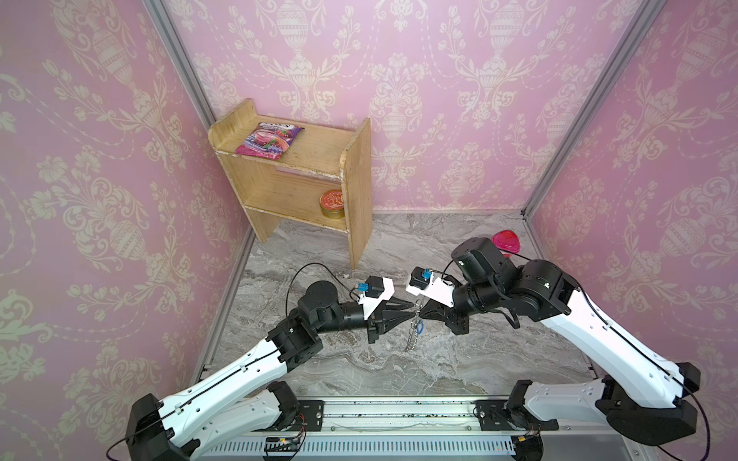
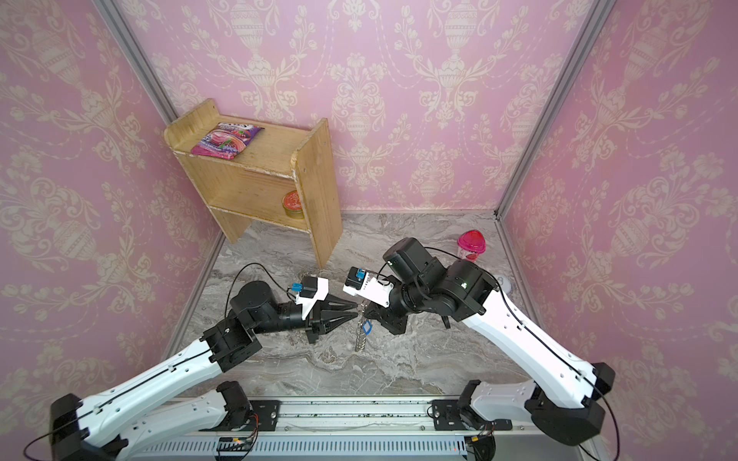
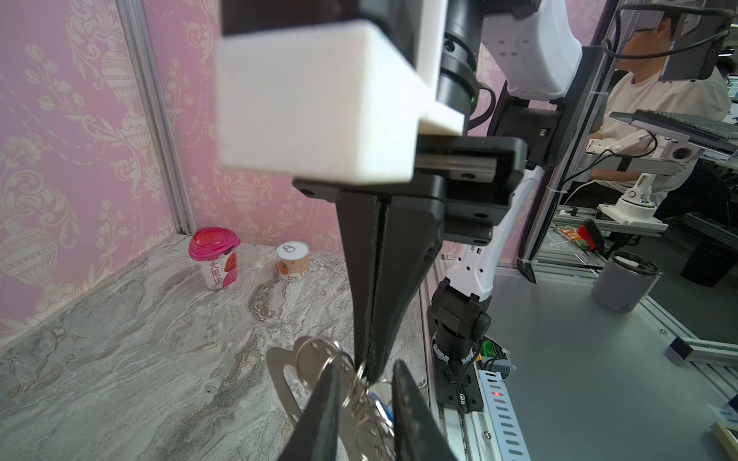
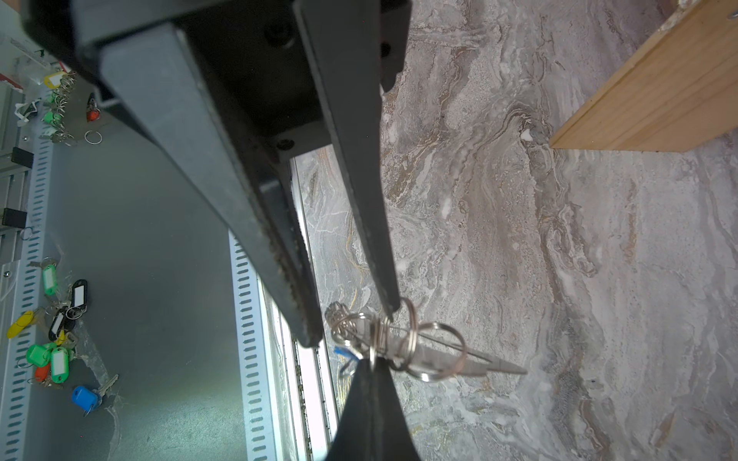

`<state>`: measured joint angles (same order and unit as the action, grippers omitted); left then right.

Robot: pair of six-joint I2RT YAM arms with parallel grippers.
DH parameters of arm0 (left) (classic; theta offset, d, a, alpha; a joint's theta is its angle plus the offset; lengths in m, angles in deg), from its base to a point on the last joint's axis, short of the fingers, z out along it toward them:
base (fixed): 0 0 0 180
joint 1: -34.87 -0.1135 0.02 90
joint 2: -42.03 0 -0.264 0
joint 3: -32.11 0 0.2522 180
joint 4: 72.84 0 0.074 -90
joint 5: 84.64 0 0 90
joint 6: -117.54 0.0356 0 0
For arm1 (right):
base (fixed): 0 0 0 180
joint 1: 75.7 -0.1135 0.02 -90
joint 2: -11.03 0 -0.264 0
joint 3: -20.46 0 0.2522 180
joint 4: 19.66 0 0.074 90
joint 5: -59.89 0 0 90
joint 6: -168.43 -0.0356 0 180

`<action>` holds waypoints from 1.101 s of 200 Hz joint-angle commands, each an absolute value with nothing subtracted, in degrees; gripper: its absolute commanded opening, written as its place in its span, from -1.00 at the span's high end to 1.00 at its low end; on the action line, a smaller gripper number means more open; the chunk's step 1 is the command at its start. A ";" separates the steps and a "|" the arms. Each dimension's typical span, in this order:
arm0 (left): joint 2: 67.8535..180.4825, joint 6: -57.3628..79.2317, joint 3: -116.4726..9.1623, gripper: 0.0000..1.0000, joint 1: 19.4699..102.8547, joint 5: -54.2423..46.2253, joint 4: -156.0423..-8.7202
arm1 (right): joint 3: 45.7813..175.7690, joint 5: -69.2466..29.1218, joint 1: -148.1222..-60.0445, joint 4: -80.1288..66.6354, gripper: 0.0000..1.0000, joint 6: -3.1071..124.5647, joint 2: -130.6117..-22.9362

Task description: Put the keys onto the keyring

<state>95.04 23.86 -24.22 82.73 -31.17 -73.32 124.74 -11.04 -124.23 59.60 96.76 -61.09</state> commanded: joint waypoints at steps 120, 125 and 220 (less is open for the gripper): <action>96.47 25.68 -27.53 0.63 83.12 -34.68 -77.67 | 126.68 -7.66 -125.46 59.52 1.00 98.71 -61.39; 96.54 25.46 -27.53 0.64 83.20 -34.86 -77.50 | 126.66 -7.68 -125.49 59.50 1.00 98.66 -61.45; 97.88 24.29 -27.71 1.00 83.87 -38.97 -77.16 | 127.01 -8.67 -125.47 58.19 1.00 98.61 -61.13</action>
